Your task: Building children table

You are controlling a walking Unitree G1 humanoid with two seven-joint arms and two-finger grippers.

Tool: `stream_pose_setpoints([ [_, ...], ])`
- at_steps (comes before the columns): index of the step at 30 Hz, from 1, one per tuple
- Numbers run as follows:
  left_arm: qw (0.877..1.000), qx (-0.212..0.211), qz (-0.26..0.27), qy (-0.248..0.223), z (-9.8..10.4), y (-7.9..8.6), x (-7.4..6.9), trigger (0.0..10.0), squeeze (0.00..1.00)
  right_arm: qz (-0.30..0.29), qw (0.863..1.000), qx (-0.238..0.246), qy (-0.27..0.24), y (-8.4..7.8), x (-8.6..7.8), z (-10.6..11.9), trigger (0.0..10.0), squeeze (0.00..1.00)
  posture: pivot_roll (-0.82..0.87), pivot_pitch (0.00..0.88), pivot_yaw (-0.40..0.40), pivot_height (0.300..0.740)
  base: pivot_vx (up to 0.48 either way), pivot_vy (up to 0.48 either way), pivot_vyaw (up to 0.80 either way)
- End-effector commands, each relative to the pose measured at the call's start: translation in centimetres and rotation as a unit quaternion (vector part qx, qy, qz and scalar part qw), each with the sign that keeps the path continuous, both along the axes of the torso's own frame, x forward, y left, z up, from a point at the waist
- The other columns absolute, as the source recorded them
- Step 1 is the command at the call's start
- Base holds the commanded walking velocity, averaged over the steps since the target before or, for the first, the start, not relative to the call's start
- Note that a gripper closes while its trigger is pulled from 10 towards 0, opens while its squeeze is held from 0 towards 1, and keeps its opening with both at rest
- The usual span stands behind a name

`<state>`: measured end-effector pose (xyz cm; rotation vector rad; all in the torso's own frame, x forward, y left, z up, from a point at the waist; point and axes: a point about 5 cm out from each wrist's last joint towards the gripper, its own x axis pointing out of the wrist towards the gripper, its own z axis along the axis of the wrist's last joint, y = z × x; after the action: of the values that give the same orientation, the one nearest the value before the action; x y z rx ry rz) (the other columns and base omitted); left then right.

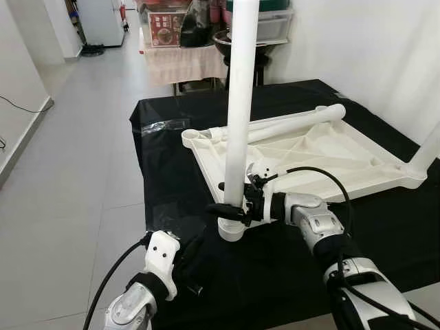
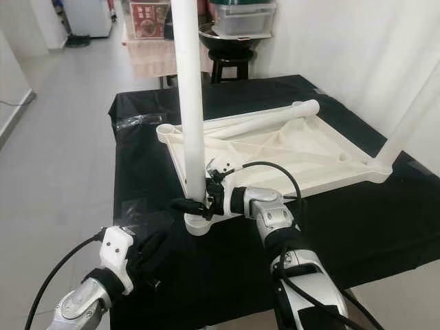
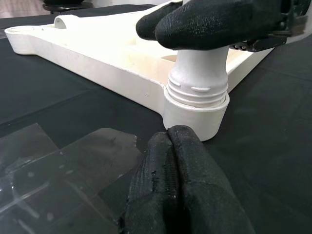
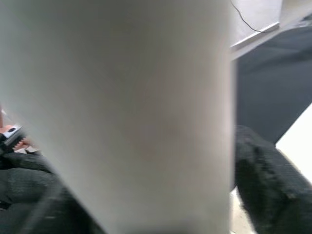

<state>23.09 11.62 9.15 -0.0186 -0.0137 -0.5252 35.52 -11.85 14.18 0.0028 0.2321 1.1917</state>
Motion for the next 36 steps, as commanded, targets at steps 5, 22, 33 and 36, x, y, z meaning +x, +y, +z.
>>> stream_pose_setpoints([
  [5, 1.000, 0.001, 0.001, 0.003, -0.2, 0.0, -0.2, 10.0, 0.00, 0.048, 0.999, 0.015, 0.001, -0.7, 0.0, 0.9, 0.0, 0.00, 0.01, 0.000, -0.040, 0.740, 0.000, 0.000, 0.00],
  [22, 1.000, -0.002, -0.001, 0.009, -0.1, 0.8, -0.5, 10.0, 0.00, -0.325, 0.943, -0.067, -0.037, 2.5, -4.4, -4.6, 0.0, 0.00, -0.05, 0.000, 0.011, 0.740, 0.000, 0.000, 0.00],
  [33, 1.000, -0.008, 0.009, 0.009, -0.2, 0.7, -0.3, 10.0, 0.00, -0.255, 0.967, -0.015, -0.014, 4.0, -2.1, -3.1, 10.0, 1.00, -0.01, 0.000, -0.010, 0.740, 0.000, 0.000, 0.00],
  [36, 1.000, -0.006, 0.008, 0.009, -0.3, 0.6, -0.2, 10.0, 0.00, -0.181, 0.982, 0.031, -0.033, 4.3, -1.4, -1.3, 10.0, 1.00, -0.01, 0.000, -0.016, 0.740, 0.000, 0.000, 0.00],
])
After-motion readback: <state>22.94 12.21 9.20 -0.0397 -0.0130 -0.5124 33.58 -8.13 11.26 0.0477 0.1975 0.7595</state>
